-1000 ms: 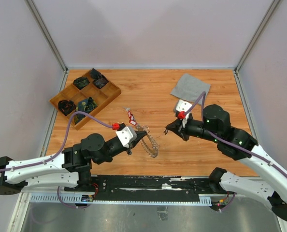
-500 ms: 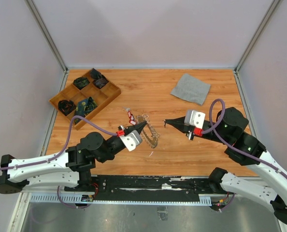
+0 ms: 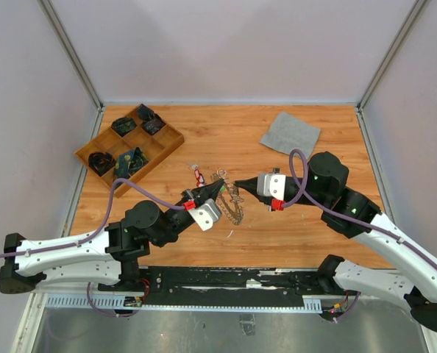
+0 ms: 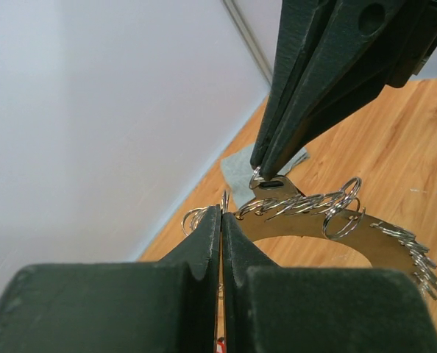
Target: Put the keys on the keyring
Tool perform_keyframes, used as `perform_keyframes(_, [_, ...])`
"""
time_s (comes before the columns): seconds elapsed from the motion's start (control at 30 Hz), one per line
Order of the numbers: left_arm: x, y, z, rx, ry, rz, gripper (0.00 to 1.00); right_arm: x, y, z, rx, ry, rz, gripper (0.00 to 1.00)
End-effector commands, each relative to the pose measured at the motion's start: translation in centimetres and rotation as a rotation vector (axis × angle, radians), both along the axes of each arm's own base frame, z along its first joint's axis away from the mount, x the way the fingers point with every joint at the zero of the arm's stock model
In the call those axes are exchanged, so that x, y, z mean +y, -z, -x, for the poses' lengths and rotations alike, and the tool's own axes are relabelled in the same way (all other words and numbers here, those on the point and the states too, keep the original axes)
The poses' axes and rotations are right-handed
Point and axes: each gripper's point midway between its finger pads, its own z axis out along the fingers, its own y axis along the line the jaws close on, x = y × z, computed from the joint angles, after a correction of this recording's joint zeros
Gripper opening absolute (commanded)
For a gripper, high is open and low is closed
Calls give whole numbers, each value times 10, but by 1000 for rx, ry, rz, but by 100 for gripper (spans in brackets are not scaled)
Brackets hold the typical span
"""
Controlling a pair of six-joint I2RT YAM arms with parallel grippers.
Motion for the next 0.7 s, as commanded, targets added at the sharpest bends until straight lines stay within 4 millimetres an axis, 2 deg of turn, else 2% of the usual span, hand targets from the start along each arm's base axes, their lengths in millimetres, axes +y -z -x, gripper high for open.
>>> perform_keyframes(0.0, [-1, -21, 2, -10, 8, 79, 0, 3, -27, 1, -90, -16, -61, 0])
perform_keyframes(0.27, [-7, -20, 2, 23, 14, 88, 0, 9, -30, 4, -97, -34, -79, 0])
perform_keyframes(0.67, [-5, -23, -2, 69, -17, 139, 1, 10, -15, 8, -85, -60, -20, 0])
